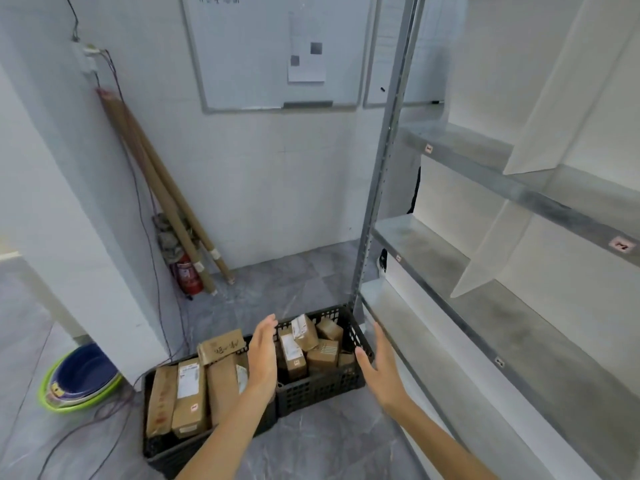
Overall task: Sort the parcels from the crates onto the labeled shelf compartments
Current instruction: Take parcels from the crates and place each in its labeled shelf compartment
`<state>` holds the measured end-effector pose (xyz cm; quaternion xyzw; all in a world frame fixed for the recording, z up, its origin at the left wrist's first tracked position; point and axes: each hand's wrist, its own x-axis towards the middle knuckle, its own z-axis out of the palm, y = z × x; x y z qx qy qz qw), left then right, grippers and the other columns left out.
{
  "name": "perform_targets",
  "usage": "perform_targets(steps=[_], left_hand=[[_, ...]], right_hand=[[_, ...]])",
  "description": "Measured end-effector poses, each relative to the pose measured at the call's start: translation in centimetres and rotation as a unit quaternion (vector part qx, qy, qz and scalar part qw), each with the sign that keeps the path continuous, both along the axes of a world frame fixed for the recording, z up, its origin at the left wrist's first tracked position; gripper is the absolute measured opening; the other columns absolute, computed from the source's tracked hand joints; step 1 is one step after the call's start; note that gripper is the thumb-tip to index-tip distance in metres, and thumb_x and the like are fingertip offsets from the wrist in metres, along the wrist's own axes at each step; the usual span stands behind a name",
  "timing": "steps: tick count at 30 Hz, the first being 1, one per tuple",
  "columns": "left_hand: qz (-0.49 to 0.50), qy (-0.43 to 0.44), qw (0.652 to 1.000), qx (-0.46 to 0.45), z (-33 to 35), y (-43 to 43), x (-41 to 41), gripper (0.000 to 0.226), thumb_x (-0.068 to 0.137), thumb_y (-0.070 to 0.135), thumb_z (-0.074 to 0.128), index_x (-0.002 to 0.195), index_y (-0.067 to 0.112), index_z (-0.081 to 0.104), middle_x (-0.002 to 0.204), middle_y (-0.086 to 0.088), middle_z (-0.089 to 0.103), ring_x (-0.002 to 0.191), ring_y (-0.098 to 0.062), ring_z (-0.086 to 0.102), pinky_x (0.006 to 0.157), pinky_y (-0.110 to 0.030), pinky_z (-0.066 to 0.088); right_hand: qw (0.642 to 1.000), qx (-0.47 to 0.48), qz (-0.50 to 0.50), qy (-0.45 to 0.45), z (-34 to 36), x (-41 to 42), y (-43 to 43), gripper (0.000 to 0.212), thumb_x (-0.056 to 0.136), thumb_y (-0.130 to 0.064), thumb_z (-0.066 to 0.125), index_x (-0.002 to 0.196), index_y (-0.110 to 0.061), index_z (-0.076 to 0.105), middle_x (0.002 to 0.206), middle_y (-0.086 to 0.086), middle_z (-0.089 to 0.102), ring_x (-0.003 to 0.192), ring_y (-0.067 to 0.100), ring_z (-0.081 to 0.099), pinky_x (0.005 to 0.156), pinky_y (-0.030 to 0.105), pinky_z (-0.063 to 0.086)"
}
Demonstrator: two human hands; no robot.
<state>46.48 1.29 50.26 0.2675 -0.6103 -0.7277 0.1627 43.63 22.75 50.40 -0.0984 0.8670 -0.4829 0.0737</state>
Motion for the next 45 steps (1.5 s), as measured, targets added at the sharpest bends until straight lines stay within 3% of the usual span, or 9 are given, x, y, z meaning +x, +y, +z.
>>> perform_targets(steps=[16,19,23,29,34,38,40,43,45], left_hand=[[0.048,-0.162,0.985,0.03,-13.9,-7.8,-26.3,0.023,0.099,0.019,0.045,0.116,0.011,0.059,0.125,-0.01,0.058,0.12,-0.024,0.051,0.106,-0.033,0.034],[0.026,-0.194,0.98,0.035,-17.7,-9.3,-30.2,0.02,0.099,0.021,0.046,0.113,0.015,0.058,0.121,-0.006,0.058,0.119,-0.022,0.051,0.101,-0.028,0.033],[0.009,-0.242,0.969,0.04,-25.0,-11.4,-34.8,0.029,0.099,0.024,0.046,0.122,0.011,0.057,0.128,-0.009,0.056,0.122,-0.025,0.049,0.104,-0.033,0.034],[-0.017,-0.308,0.945,0.104,-39.1,-13.2,-40.2,0.036,0.097,0.01,0.045,0.132,0.013,0.051,0.13,-0.013,0.055,0.113,-0.025,0.054,0.095,-0.029,0.045],[-0.07,-0.386,0.915,0.1,-50.1,-13.2,-42.2,0.044,0.097,0.002,0.038,0.141,0.007,0.038,0.127,-0.018,0.053,0.075,-0.01,0.052,0.058,-0.016,0.044],[-0.148,-0.432,0.886,0.083,-55.9,-13.0,-43.6,0.056,0.095,-0.004,0.037,0.148,0.005,0.02,0.15,-0.015,0.032,0.126,-0.027,0.045,0.097,-0.027,0.04],[-0.183,-0.431,0.878,0.093,-58.1,-12.9,-44.2,0.063,0.091,-0.009,0.045,0.148,0.004,0.022,0.149,-0.015,0.035,0.135,-0.029,0.037,0.108,-0.032,0.034],[-0.209,-0.431,0.875,0.07,-59.0,-13.0,-44.7,0.05,0.09,-0.007,0.046,0.138,0.006,0.043,0.138,-0.012,0.051,0.125,-0.027,0.049,0.101,-0.033,0.043],[-0.184,-0.413,0.887,0.095,-57.8,-13.3,-44.8,0.036,0.092,-0.004,0.045,0.126,0.005,0.054,0.125,-0.011,0.06,0.108,-0.025,0.058,0.084,-0.027,0.048]], right_hand=[[0.985,0.035,0.007,-0.171,-13.0,-29.8,-10.7,0.056,0.098,-0.025,0.05,0.148,-0.013,0.028,0.146,0.008,0.041,0.136,0.022,0.038,0.109,0.029,0.03],[0.973,0.035,0.004,-0.226,-17.5,-33.3,-12.9,0.047,0.098,-0.021,0.049,0.142,-0.012,0.036,0.138,0.007,0.049,0.131,0.023,0.044,0.101,0.024,0.034],[0.958,0.033,-0.022,-0.286,-24.8,-37.1,-15.4,0.045,0.099,-0.018,0.045,0.143,-0.01,0.037,0.143,0.012,0.045,0.131,0.025,0.043,0.109,0.037,0.036],[0.944,0.05,-0.054,-0.321,-39.0,-42.6,-18.0,0.044,0.098,-0.015,0.042,0.142,-0.01,0.039,0.144,0.012,0.043,0.133,0.025,0.041,0.099,0.029,0.034],[0.94,0.084,-0.054,-0.327,-51.0,-45.5,-20.2,0.045,0.097,-0.019,0.047,0.139,-0.006,0.042,0.141,0.016,0.046,0.127,0.03,0.046,0.103,0.037,0.04],[0.936,0.086,-0.044,-0.34,-58.0,-46.1,-21.3,0.059,0.093,-0.032,0.056,0.143,-0.008,0.035,0.141,0.015,0.045,0.128,0.029,0.045,0.105,0.042,0.04],[0.925,0.045,-0.049,-0.373,-60.1,-45.9,-21.5,0.064,0.091,-0.033,0.06,0.144,-0.013,0.031,0.141,0.01,0.046,0.126,0.025,0.048,0.097,0.033,0.045],[0.908,-0.022,-0.074,-0.413,-61.4,-45.7,-21.2,0.047,0.091,-0.022,0.061,0.132,-0.024,0.039,0.133,0.006,0.053,0.104,0.014,0.055,0.067,0.017,0.044],[0.898,-0.063,-0.087,-0.426,-60.5,-45.6,-20.9,0.04,0.09,-0.018,0.061,0.122,-0.029,0.041,0.127,0.002,0.056,0.095,0.008,0.058,0.064,0.018,0.045]])
